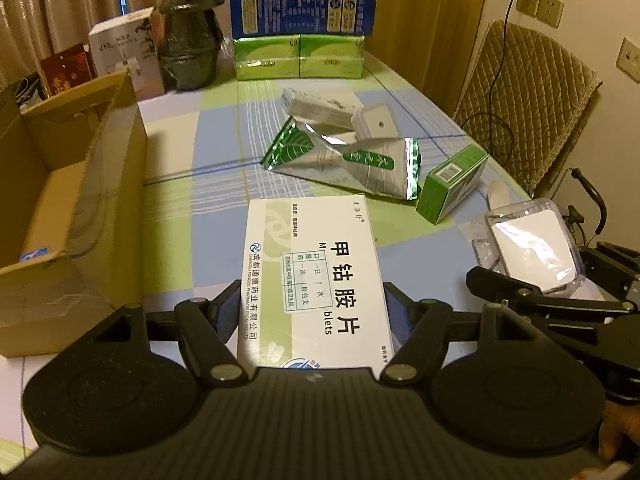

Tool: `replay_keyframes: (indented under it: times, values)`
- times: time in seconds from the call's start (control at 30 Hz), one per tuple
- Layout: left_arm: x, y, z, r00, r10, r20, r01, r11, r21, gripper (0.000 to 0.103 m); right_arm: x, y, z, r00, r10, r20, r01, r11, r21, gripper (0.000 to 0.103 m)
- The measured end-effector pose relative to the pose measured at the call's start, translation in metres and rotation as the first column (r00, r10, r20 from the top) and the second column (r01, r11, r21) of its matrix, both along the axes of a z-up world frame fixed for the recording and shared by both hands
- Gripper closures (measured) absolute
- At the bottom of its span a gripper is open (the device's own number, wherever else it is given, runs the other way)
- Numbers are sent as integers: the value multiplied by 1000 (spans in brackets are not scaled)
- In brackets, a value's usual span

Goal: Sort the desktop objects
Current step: 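Carry the tablet box and tray over the cardboard box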

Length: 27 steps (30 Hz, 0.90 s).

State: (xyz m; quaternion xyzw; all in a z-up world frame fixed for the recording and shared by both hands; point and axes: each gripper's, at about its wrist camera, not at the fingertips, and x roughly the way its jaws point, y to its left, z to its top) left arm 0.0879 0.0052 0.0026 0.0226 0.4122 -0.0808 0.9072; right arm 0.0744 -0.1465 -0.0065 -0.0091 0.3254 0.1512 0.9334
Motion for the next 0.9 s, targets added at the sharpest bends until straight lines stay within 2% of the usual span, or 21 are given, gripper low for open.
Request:
replay_keyframes:
  times: [0.5, 0.9]
  values:
    - [-35, 36, 46, 995, 52, 83, -52, 999, -8, 35, -16, 39, 44, 995, 86, 57, -86, 996, 2, 46]
    - [-52, 93, 79, 979, 140, 149, -142, 990, 8, 35, -6, 109, 77, 968, 220, 123, -223, 975, 16, 47]
